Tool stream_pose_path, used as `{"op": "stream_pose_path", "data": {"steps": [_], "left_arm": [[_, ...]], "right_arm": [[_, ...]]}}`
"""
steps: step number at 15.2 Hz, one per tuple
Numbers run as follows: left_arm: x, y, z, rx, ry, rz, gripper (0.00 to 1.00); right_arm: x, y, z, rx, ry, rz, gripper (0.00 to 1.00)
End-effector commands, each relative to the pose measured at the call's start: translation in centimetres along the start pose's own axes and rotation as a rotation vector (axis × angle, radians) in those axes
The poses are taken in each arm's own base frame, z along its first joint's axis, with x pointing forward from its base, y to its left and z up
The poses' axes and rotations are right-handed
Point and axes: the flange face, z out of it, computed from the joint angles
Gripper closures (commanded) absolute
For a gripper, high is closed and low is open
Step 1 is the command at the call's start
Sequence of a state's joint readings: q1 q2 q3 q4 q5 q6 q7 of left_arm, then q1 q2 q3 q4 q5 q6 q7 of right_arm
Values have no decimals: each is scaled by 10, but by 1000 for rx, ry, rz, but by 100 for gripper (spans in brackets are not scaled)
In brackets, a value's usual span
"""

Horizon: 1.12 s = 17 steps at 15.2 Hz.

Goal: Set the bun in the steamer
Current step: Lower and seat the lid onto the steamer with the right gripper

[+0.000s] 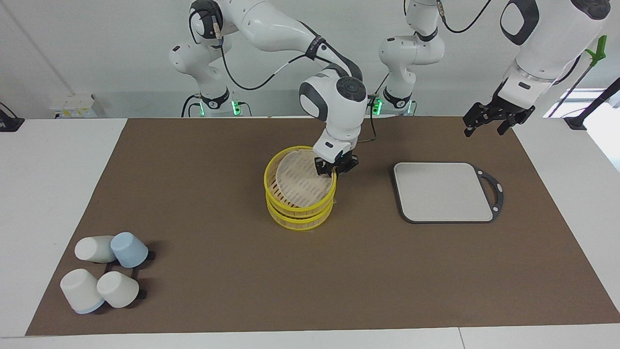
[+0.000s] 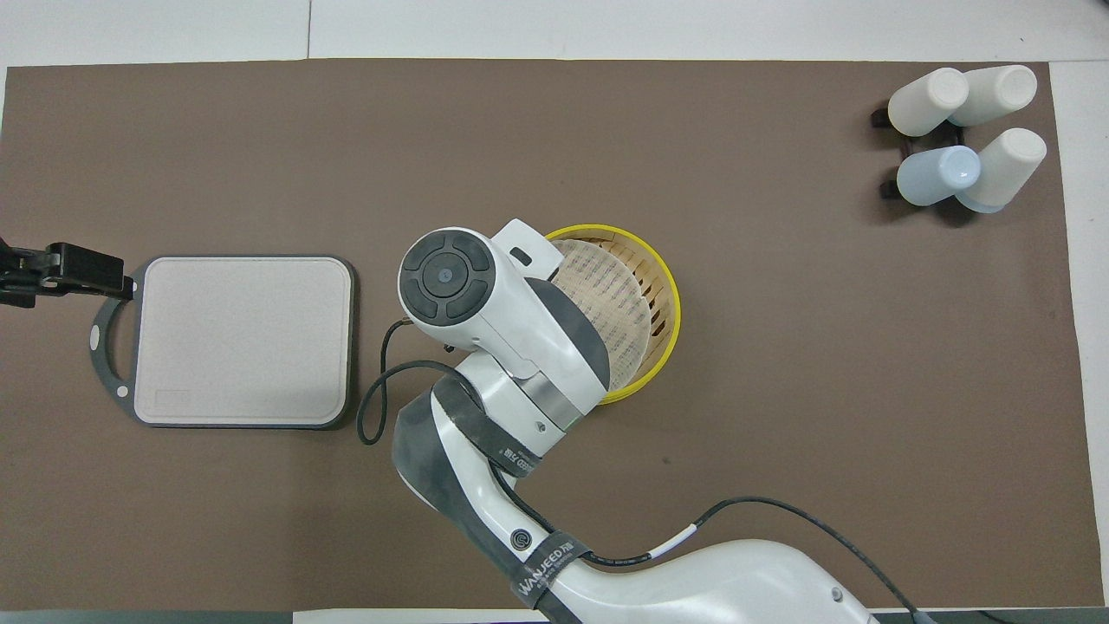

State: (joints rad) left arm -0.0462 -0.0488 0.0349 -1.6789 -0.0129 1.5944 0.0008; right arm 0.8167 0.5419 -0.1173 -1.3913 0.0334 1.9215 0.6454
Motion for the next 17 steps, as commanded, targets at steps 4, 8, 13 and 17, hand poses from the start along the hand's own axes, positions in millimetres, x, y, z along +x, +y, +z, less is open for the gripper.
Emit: {"op": "stream_pose_path", "data": {"steps": [4,8,13,17], "left_arm": [[-6,0,-2,20,5,18,0],[-4,0,-2,22,13,18,0],[-4,0,-2,22,14,18,0],[-4,-1,-2,20,14,16,0]], "right_arm": [[1,11,2,-2,53,-21,100],[-2,13,6,-10,46,-25,100],[-7,11,11,2,55,4,100],[-11,12,15,13,61,36,100]]}}
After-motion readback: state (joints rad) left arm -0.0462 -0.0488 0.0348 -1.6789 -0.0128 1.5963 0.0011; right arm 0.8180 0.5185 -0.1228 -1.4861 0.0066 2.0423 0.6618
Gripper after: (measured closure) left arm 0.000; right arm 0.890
